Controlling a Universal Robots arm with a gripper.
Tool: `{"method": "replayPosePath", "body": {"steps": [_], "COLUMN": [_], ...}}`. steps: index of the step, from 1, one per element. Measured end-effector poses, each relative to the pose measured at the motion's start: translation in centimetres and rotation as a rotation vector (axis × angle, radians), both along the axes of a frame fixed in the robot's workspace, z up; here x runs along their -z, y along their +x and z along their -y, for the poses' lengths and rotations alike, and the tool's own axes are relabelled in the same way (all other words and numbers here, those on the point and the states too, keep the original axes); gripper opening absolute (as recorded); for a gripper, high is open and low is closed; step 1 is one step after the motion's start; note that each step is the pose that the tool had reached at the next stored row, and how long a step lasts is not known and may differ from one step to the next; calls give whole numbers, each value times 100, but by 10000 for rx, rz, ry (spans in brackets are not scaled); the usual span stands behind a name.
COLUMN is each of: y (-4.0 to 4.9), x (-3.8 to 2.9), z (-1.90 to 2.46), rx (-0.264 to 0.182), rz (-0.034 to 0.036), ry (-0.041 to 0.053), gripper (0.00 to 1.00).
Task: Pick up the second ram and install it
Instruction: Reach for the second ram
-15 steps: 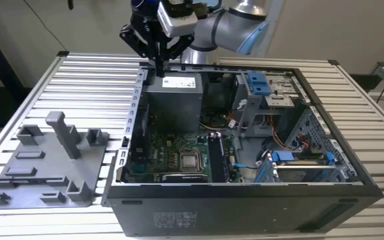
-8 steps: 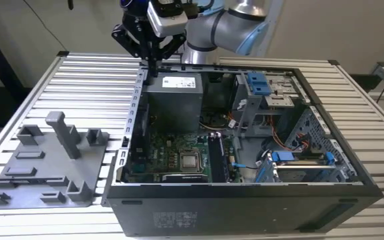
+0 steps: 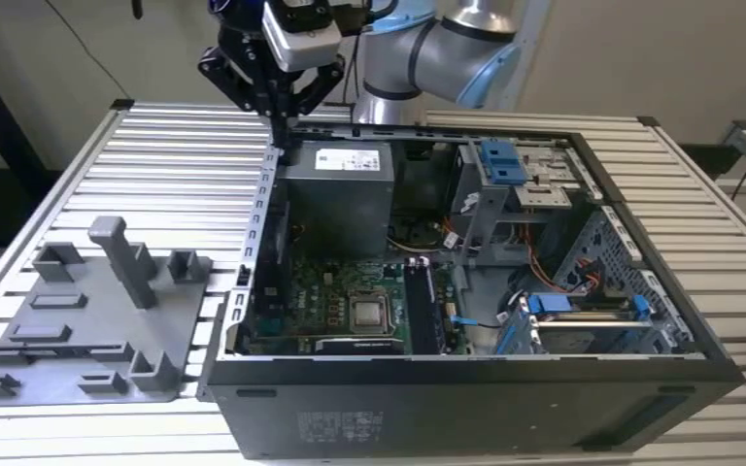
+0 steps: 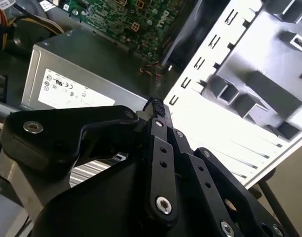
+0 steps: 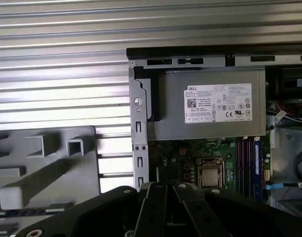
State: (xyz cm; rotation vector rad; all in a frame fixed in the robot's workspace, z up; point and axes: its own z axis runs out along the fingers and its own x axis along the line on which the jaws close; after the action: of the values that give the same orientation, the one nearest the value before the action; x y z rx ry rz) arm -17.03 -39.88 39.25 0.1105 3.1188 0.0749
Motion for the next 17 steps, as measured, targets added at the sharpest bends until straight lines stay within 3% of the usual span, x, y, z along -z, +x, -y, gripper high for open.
{"method": "replayPosePath", "body": {"steps": [6,13,17], "y": [-106,-251,-359], "x": [0,1,3], "z": [0,0,0], "rx": [-3,-63,-81], "rz": [-34,-164,-166], "ry": [1,0,0], "gripper": [11,11,11]}}
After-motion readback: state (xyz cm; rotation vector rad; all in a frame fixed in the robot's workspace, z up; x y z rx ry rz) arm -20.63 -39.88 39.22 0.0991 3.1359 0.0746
